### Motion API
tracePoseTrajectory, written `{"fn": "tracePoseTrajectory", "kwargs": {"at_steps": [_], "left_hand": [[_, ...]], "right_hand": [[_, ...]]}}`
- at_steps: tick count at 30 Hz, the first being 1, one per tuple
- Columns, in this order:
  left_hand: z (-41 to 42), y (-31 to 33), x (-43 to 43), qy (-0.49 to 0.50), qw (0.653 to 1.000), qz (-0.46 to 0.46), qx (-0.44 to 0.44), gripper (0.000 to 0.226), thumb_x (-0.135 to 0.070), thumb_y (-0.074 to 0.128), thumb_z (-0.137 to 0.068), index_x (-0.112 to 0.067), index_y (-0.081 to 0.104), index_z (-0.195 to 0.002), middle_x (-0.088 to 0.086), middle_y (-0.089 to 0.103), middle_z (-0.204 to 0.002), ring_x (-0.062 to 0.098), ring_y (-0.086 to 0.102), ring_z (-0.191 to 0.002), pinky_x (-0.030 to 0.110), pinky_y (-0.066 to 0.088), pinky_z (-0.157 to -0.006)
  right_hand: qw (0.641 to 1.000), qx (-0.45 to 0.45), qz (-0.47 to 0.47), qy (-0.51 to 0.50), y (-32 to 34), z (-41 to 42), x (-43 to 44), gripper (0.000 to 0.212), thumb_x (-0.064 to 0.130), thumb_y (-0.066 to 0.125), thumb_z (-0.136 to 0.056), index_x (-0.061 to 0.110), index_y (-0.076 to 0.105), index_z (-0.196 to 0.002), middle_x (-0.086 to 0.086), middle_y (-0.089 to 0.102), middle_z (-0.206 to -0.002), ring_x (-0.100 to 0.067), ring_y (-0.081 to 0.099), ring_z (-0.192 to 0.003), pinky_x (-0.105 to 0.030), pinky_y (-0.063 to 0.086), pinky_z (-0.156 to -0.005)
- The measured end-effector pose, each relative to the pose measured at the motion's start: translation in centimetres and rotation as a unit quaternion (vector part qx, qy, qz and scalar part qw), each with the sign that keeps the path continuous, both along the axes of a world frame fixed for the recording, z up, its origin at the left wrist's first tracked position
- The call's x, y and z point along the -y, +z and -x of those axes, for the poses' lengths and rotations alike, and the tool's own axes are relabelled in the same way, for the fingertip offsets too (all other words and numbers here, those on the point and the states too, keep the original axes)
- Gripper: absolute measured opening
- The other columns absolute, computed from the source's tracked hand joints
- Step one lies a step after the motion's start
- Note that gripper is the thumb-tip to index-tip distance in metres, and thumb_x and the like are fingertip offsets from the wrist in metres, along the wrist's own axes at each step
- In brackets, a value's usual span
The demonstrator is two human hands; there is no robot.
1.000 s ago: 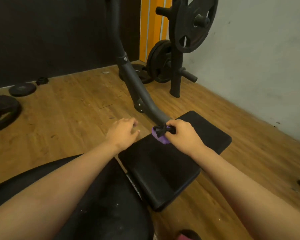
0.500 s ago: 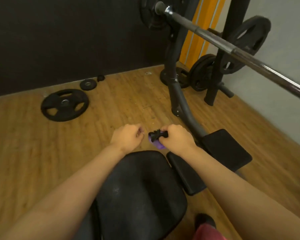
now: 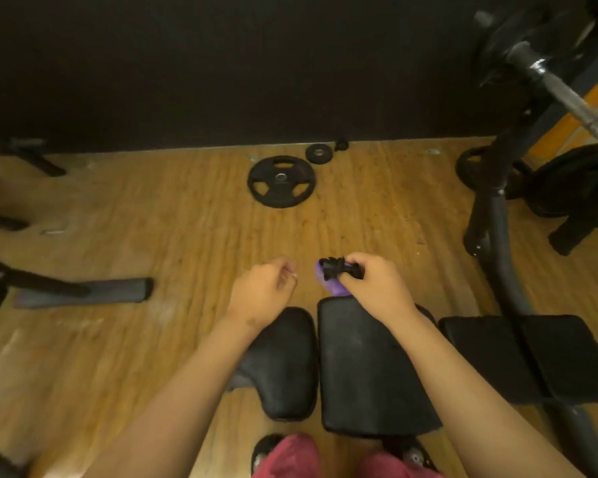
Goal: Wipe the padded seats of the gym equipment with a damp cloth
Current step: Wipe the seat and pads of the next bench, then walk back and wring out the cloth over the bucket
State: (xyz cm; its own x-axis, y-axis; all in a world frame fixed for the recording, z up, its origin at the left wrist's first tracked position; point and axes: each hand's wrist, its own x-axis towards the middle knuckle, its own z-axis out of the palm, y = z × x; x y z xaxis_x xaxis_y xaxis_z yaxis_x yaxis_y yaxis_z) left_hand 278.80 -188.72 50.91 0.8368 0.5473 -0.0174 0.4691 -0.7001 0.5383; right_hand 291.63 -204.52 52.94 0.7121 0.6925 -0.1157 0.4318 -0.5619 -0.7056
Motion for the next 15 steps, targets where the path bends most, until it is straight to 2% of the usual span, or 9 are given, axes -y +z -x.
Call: {"fn": "tracePoseTrajectory", "kwargs": {"at_steps": [2, 5, 7, 11, 15], "left_hand": [[2.9, 0.5, 0.3, 0.064, 0.998, 0.009, 0.020, 0.014, -0.029, 0.057, -0.091, -0.025, 0.064, -0.102, -0.010, 0.066, -0.089, 0.013, 0.063, -0.082, 0.028, 0.046, -0.070], [6.4, 1.1, 2.1, 0.146, 0.988, 0.025, 0.038, 0.015, -0.029, 0.057, -0.091, -0.026, 0.063, -0.104, -0.011, 0.066, -0.087, 0.014, 0.063, -0.078, 0.030, 0.049, -0.070], [8.6, 1.4, 3.6, 0.195, 0.979, 0.030, 0.043, 0.016, -0.028, 0.057, -0.091, -0.026, 0.063, -0.106, -0.011, 0.066, -0.089, 0.013, 0.063, -0.080, 0.030, 0.049, -0.071], [13.6, 1.6, 7.9, 0.283, 0.957, 0.060, 0.014, 0.020, -0.025, 0.056, -0.093, -0.023, 0.060, -0.112, -0.012, 0.066, -0.097, 0.010, 0.061, -0.087, 0.027, 0.045, -0.072], [18.4, 1.5, 13.1, 0.394, 0.916, 0.080, 0.014, 0.019, -0.021, 0.057, -0.092, -0.019, 0.061, -0.111, -0.010, 0.066, -0.095, 0.012, 0.063, -0.092, 0.030, 0.048, -0.077]], "right_hand": [[0.999, -0.015, -0.015, 0.048, 0.6, 0.9, -1.3, 0.019, 0.016, 0.061, -0.087, 0.030, 0.057, -0.074, 0.012, 0.054, -0.067, 0.000, 0.050, -0.060, -0.014, 0.036, -0.052], [0.992, -0.037, -0.040, 0.115, 1.2, 2.2, -2.3, 0.010, 0.016, 0.064, -0.086, 0.026, 0.066, -0.089, 0.013, 0.061, -0.082, 0.001, 0.057, -0.071, -0.009, 0.039, -0.057], [0.984, -0.054, -0.062, 0.159, 1.6, 3.3, -2.2, 0.012, 0.015, 0.065, -0.086, 0.027, 0.065, -0.088, 0.013, 0.062, -0.085, 0.000, 0.059, -0.075, -0.010, 0.041, -0.059], [0.961, -0.051, -0.065, 0.263, 2.1, 5.4, -1.4, 0.015, 0.016, 0.067, -0.084, 0.030, 0.065, -0.088, 0.016, 0.062, -0.088, -0.004, 0.061, -0.079, -0.026, 0.051, -0.067], [0.928, -0.027, -0.012, 0.371, 2.0, 8.3, -0.7, 0.015, 0.018, 0.065, -0.086, 0.023, 0.066, -0.100, 0.014, 0.061, -0.097, -0.011, 0.061, -0.088, -0.034, 0.054, -0.074]]}}
